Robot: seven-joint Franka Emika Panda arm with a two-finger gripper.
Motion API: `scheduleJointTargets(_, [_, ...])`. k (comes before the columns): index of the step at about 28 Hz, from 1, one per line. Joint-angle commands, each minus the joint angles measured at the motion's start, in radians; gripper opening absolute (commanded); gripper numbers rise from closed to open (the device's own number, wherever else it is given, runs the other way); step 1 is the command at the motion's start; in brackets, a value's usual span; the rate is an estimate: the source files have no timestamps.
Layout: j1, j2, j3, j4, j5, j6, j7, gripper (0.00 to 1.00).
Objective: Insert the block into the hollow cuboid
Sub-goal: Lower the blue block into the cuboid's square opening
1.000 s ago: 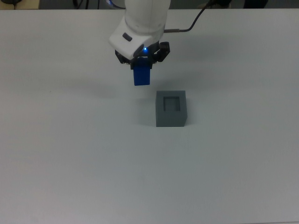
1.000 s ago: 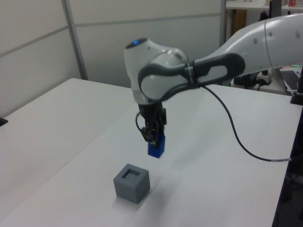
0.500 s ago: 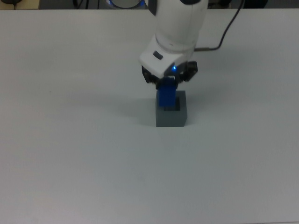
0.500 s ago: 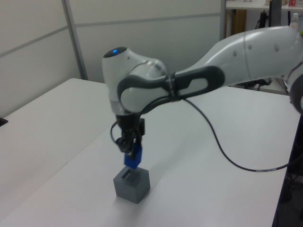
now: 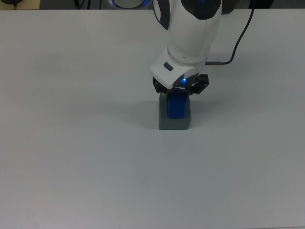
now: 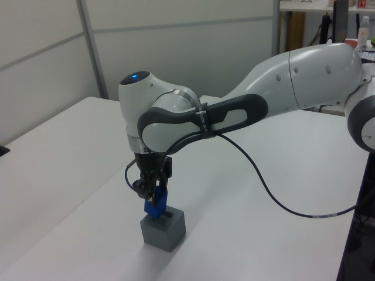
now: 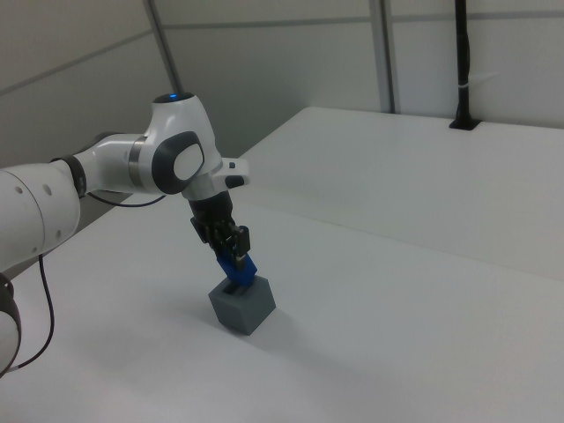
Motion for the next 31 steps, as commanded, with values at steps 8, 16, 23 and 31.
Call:
scheduleJointTargets(8, [0.012,-0.005,0.0,-0.039,-0.001,-0.02,0.104,0.18])
scheduleJointTargets(16, [0.013,-0.007,0.0,-0.039,-0.006,-0.071,0.091,0.18])
scheduleJointTargets(23, [0.015,-0.002,0.0,-0.039,-0.006,-0.071,0.094,1.0])
scheduleJointTargets(31, [0.01,-0.039,-0.009,-0.028,-0.032,-0.065,0.093,1.0])
